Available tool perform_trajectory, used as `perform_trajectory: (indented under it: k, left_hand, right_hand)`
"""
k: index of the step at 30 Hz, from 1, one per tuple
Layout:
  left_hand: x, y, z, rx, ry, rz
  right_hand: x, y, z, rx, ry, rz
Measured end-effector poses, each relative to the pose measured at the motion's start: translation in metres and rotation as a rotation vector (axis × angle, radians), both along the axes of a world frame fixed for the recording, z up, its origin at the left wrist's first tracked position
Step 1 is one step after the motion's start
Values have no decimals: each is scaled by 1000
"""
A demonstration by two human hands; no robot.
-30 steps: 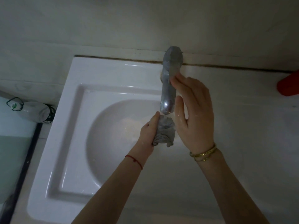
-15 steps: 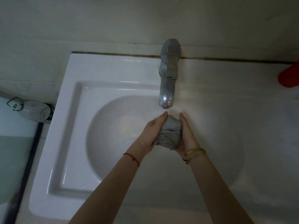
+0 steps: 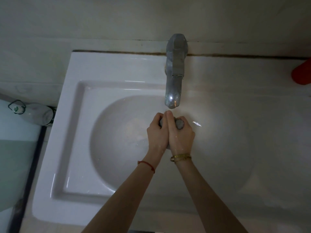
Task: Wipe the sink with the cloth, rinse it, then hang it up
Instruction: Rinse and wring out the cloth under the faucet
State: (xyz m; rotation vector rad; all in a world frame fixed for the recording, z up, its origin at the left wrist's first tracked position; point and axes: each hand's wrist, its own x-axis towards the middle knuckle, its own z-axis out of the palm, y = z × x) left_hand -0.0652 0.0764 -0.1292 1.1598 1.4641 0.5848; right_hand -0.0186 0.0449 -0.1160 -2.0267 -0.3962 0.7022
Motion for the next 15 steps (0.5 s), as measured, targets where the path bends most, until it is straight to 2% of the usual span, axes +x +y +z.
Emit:
perform_trajectory:
  k: [6, 15]
  left_hand:
    - [2, -1, 4, -58, -71, 118]
    - [-4, 5, 6, -45, -35, 46]
  right_hand:
    - [0, 7, -5, 37, -38, -21]
    - [3, 8, -12, 136, 0, 17]
